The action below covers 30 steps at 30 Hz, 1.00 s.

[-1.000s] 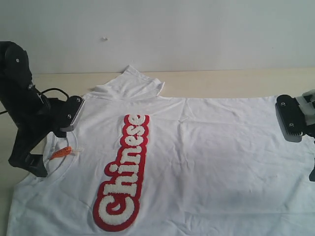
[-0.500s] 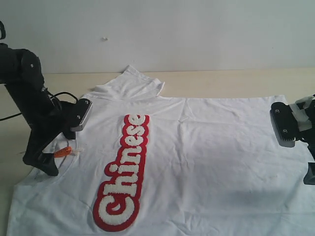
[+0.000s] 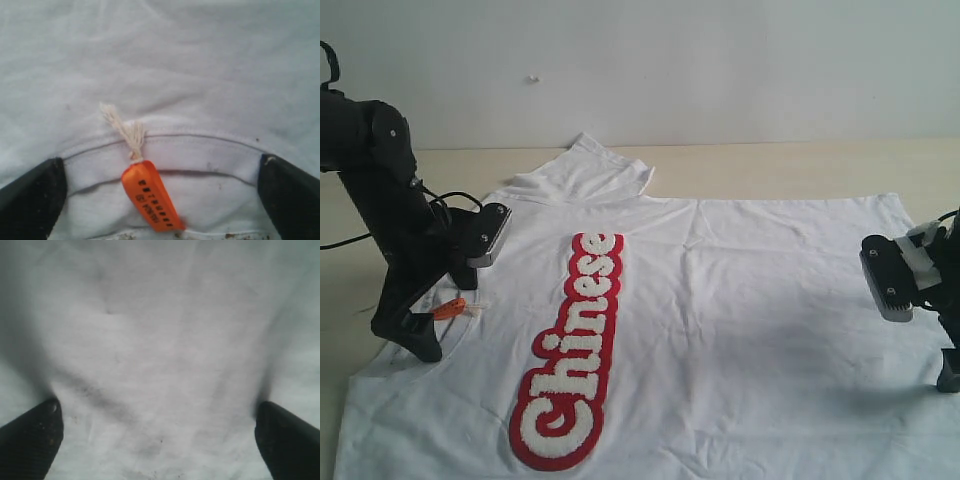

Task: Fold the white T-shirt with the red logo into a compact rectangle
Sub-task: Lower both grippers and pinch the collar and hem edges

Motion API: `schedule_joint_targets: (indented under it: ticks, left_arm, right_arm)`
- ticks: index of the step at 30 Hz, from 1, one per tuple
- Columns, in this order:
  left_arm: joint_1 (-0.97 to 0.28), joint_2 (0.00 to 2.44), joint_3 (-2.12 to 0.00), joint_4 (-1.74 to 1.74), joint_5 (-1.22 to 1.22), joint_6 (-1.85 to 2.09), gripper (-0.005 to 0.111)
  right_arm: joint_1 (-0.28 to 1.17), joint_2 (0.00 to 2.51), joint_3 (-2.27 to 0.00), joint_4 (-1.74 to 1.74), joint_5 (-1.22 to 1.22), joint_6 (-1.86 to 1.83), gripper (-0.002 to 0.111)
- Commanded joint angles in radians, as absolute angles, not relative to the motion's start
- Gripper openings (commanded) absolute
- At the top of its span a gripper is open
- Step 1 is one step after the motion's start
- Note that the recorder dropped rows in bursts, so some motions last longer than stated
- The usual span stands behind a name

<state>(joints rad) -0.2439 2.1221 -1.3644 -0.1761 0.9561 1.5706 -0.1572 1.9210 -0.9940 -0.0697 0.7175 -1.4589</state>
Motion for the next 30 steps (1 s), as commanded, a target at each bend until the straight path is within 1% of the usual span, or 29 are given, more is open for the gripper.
schedule_joint_targets:
  ticks: [1,2,4,10,14,18,20,21,23,27,28,29,30]
  left_arm:
    - [-0.240,2.140,-1.359,-0.159,0.989,1.562,0.103]
    - [-0.240,2.140,-1.359,-0.159,0.989,1.562,0.103]
    - [-0.240,2.140,-1.359,-0.159,0.989,1.562,0.103]
    - [-0.240,2.140,-1.359,-0.159,0.987,1.562,0.103]
    - [-0.240,2.140,-1.359,-0.159,0.983,1.562,0.103]
    - [-0.240,2.152,-1.359,-0.159,0.985,1.547,0.103]
    - [-0.240,2.166,-1.359,-0.155,0.988,1.532,0.099]
    - [-0.240,2.173,-1.359,-0.155,0.992,1.532,0.095]
    - [-0.240,2.190,-1.359,-0.155,0.992,1.532,0.078]
    - [-0.240,2.210,-1.359,-0.155,0.990,1.500,0.028]
    - [-0.240,2.213,-1.359,-0.155,0.988,1.500,0.013]
    - [-0.240,2.213,-1.359,-0.155,0.986,1.498,0.000]
    - [-0.240,2.213,-1.359,-0.155,0.981,1.498,0.001]
  right_arm:
    - [-0.163,1.966,-0.984,-0.071,0.677,-1.454,0.100]
    - [-0.163,1.971,-0.984,-0.071,0.677,-1.454,0.098]
    - [-0.163,1.984,-0.984,-0.071,0.677,-1.454,0.088]
    - [-0.163,2.012,-0.984,-0.071,0.645,-1.454,0.045]
    - [-0.163,2.015,-0.984,-0.041,0.620,-1.454,0.021]
    - [-0.163,2.015,-0.984,-0.035,0.613,-1.445,0.002]
    - [-0.163,2.015,-0.984,-0.035,0.606,-1.430,0.000]
    - [-0.163,2.015,-0.984,-0.035,0.607,-1.428,0.000]
    - [-0.163,2.015,-0.984,-0.035,0.607,-1.428,0.000]
    - [-0.163,2.015,-0.984,-0.035,0.607,-1.428,0.000]
    - [-0.163,2.015,-0.984,-0.033,0.604,-1.428,0.000]
    - [-0.163,2.015,-0.984,-0.033,0.604,-1.428,0.000]
    - [-0.163,2.015,-0.984,-0.033,0.604,-1.428,0.000]
